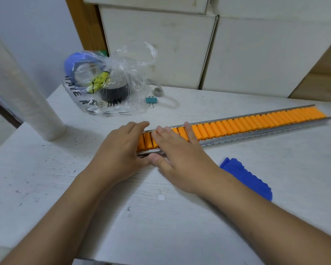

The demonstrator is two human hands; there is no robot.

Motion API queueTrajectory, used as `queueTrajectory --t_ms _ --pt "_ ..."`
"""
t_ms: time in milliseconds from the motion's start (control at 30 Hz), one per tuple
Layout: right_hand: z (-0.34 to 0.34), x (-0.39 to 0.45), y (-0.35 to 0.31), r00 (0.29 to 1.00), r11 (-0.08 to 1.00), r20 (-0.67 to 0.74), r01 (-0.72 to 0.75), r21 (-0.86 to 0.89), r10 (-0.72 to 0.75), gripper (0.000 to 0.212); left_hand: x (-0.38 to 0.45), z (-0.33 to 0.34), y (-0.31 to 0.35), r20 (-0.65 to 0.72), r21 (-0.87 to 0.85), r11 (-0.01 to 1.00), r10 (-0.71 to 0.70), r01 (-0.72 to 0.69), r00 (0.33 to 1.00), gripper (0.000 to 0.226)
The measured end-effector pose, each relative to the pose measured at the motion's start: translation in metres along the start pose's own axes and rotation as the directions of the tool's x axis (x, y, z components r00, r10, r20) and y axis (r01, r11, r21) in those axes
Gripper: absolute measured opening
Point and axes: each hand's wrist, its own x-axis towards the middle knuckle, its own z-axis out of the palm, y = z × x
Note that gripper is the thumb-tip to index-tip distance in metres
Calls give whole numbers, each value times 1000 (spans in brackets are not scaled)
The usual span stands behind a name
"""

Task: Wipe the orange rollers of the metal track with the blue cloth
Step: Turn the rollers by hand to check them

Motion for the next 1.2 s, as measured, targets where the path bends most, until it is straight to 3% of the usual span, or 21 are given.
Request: queueTrajectory --t_ms 233,367,633,1200 --pt "-8 -20 40 990 986 -35 -142 -92 140 71 17 2 17 50 59 998 0 -3 999 87" --pt "-9 -21 46 969 970 -83 -237 -52 233 71 20 0 17 106 82 997 -20 11 994 81" --pt "-5 -11 19 998 998 -15 -60 -30 60 74 20 1 18 104 45 999 -26 22 994 73" --pt "-14 -38 68 959 960 -111 -271 -76 262 77 11 -17 -4 167 83 996 -56 43 984 76"
